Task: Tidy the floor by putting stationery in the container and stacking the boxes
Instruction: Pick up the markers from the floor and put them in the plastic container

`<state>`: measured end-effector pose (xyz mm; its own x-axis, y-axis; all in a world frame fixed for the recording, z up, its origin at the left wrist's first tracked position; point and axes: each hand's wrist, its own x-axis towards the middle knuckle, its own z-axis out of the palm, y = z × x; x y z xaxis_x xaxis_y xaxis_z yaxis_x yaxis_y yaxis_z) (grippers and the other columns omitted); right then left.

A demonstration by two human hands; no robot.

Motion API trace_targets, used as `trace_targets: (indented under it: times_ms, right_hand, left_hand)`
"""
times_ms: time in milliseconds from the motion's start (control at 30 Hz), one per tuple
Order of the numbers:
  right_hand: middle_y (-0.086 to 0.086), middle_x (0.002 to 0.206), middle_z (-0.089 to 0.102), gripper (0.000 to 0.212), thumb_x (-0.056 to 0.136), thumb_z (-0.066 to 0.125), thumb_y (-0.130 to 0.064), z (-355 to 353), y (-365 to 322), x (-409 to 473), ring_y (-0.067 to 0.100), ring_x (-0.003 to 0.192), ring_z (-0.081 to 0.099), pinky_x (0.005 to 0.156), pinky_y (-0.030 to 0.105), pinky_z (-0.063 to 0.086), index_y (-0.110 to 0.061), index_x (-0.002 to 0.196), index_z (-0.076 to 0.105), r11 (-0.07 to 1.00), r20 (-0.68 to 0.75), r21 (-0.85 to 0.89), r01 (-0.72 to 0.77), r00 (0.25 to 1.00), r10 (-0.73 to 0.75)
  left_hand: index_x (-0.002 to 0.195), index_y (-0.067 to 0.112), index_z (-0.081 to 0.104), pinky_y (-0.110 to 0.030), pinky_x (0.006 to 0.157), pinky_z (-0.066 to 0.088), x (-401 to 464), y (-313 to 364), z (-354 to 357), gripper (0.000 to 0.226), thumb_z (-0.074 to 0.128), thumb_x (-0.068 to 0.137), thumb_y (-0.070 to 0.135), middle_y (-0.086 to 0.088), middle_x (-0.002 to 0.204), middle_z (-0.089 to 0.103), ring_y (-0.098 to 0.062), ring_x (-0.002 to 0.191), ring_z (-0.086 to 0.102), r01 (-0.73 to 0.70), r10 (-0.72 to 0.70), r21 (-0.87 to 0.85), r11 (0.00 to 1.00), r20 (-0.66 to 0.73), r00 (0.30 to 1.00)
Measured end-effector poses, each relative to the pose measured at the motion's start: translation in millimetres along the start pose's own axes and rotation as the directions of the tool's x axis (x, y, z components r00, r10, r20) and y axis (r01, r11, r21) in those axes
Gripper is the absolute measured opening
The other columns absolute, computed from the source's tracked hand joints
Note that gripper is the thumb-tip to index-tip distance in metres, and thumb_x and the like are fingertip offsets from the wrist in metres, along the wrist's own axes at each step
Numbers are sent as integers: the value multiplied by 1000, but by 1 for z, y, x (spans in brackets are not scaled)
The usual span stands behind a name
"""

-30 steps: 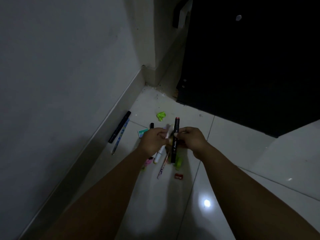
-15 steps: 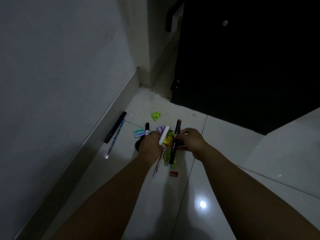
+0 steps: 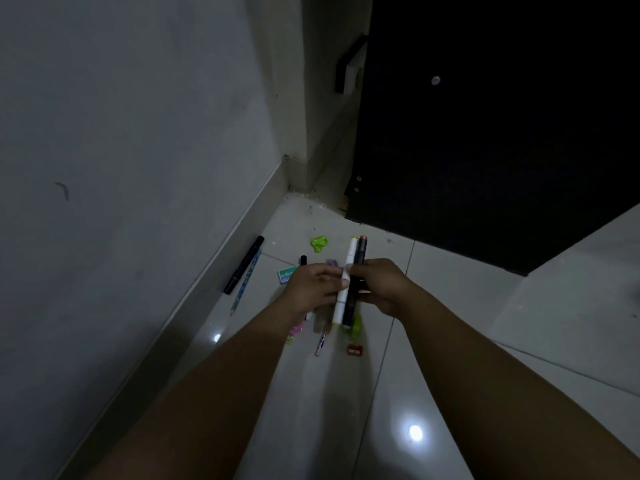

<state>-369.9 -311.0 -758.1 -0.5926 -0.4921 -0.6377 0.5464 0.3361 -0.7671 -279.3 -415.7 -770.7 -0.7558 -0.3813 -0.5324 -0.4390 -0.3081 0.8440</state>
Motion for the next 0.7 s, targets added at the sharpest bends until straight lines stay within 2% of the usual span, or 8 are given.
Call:
trace_targets:
  times_ms: [100,200,233,300,367,467,600,700]
  right_hand:
    - [11,79,62,5,88,60,-3,2,0,-5,21,69,60,63,30,53,-2,84,60,1000,-1,-13,11,1000,-11]
    - [13,82,62,9,85,65,-3,-2,0,-4,23,73,60,66,33,52,2,89,60,1000,-40,-13,4,999,-5]
    - [15,85,62,15,84,65,-2,-4,-1,-3,26,77,60,67,34,52,4,96,60,1000,-61,-18,-3,998,2]
    - [17,89,61,20,85,64,-2,-7,0,0,27,79,60,65,34,52,3,103,59,999,-93,-25,-22,995,20]
    - [15,85,61,19,85,63,-3,-10,2,1,25,75,59,62,33,52,1,103,58,999,-106,-20,-49,993,46]
    - [13,84,60,19,87,62,-5,-12,6,5,25,73,58,59,33,49,-2,105,57,997,-119,-22,-79,990,76]
    - [15,90,61,16,90,58,-8,-10,10,10,31,85,59,64,35,51,-5,106,55,994,-93,-32,-100,991,97]
    - [15,90,60,14,91,57,-7,-7,10,11,30,84,59,65,36,51,-5,105,55,993,-81,-30,-116,990,113]
  left_hand:
    - [84,5,56,-23,56,59,-2,0,5,20,70,77,-6,-10,76,63,-13,66,65,-47,48,23,999,-35,998]
    - [75,7,54,-21,50,53,1,0,-1,20,72,78,0,-13,73,62,-8,54,64,-94,104,123,988,-74,992]
    - [78,5,56,-23,55,51,3,-1,-6,15,71,80,3,-16,76,62,-12,59,64,-116,145,232,966,-112,983]
    - [90,-3,62,-30,74,49,7,-8,-22,12,68,83,5,-23,91,65,-25,85,64,-123,254,516,848,-191,948]
    - [99,-6,60,-33,79,44,11,-17,-35,19,62,87,8,-26,103,63,-32,99,60,-77,297,700,710,-198,934]
    - [102,-2,53,-37,77,43,11,-26,-35,24,61,89,16,-27,107,60,-33,100,58,-15,249,771,636,-187,950]
    - [126,-2,42,-39,88,45,18,-34,-22,43,58,90,14,-23,122,54,-34,112,55,51,182,834,550,-179,967]
    - [126,-3,42,-41,91,43,20,-35,-20,40,54,91,12,-24,126,53,-36,116,53,114,164,821,560,-245,956]
